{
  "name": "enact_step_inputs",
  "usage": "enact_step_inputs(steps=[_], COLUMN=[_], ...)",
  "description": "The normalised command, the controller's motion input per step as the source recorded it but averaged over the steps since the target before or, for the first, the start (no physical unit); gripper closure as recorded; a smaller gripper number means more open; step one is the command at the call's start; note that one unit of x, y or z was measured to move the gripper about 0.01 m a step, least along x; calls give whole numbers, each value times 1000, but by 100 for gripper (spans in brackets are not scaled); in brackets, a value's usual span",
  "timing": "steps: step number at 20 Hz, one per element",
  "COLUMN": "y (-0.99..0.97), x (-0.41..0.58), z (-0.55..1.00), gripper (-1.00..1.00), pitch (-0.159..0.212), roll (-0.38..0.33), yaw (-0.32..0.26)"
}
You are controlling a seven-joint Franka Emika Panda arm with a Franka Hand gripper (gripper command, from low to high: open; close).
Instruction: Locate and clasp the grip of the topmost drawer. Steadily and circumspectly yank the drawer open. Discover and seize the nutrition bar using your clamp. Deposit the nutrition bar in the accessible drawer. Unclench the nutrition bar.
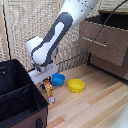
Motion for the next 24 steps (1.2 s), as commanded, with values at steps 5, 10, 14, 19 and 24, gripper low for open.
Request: enact_step_inputs(steps=[5, 10, 14, 19, 24], y=[2, -38, -11, 0, 10], x=[38, 86, 165, 258, 311], z=[13, 596, 1000, 1000, 1000], gripper=[100, 100, 100, 100, 100], pitch=[19, 105, 26, 0, 4], roll=[0, -2, -10, -16, -13], yaw=[-79, -96, -167, -153, -119])
